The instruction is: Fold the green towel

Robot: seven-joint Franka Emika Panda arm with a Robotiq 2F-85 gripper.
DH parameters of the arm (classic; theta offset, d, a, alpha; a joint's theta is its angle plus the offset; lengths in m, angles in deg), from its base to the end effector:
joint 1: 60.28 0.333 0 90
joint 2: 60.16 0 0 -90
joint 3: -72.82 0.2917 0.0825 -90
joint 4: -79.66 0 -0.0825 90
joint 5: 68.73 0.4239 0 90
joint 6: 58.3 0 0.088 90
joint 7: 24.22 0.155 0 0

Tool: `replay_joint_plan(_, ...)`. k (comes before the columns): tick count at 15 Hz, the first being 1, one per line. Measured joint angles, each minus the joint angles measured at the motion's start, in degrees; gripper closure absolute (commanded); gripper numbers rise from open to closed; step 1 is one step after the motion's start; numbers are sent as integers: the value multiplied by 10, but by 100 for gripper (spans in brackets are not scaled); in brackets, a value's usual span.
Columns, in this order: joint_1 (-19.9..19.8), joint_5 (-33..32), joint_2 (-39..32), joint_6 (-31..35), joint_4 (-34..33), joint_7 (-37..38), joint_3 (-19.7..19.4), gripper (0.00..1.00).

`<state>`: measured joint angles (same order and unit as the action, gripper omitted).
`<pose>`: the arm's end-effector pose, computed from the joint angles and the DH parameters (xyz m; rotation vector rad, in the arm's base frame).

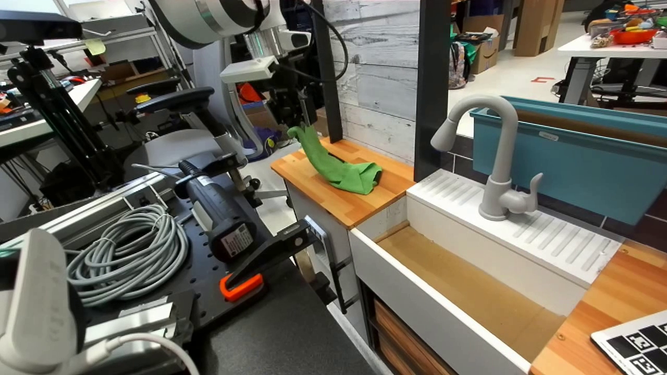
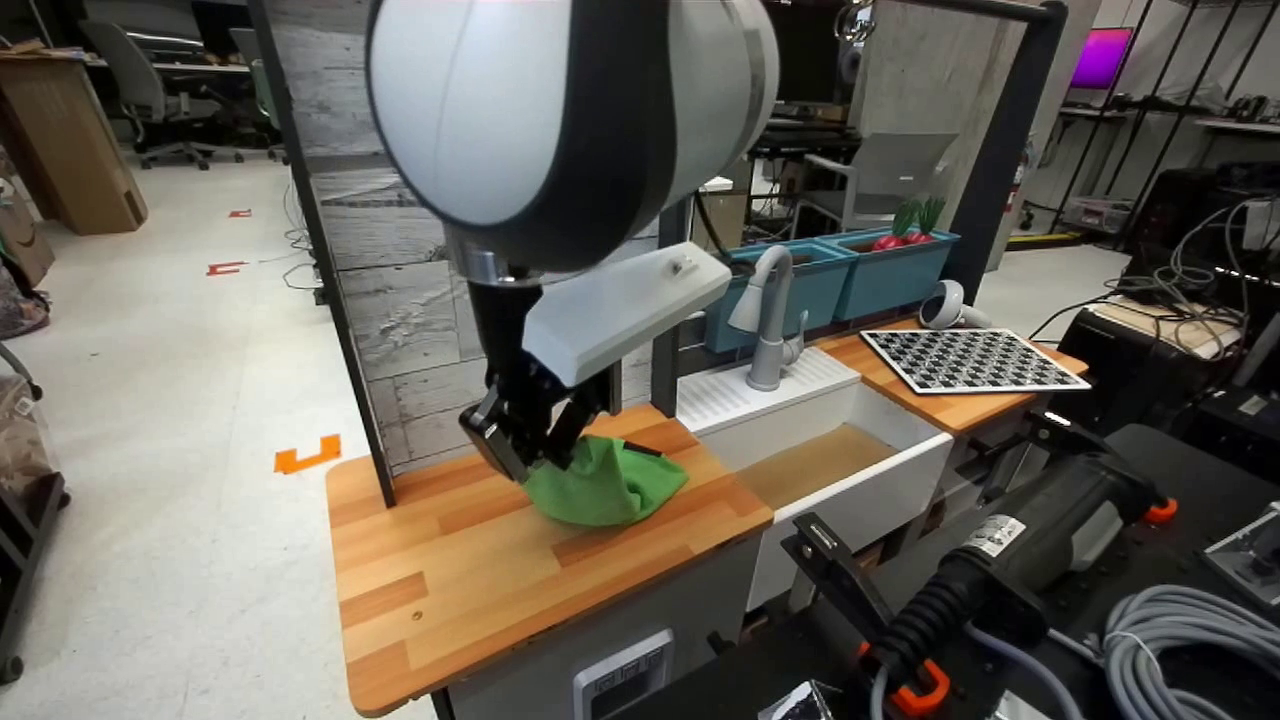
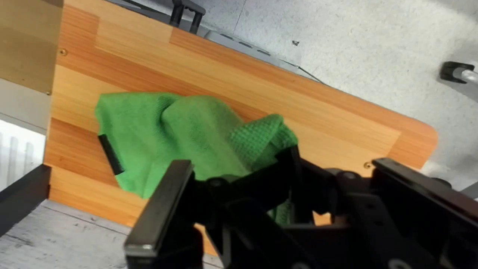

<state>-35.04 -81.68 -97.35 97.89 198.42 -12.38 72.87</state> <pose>0.5212 0.2508 0.0072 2.9822 0.6689 0.0504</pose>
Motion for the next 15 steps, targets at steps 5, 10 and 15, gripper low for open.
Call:
replay_joint_plan(5,-74,17,12,0,8,-24,7,100)
replay_joint_plan(10,-143,57,-18,-1,-6,-80,23,100)
replay_joint_plan(15,-180,78,-75,-22,-59,-111,32,100)
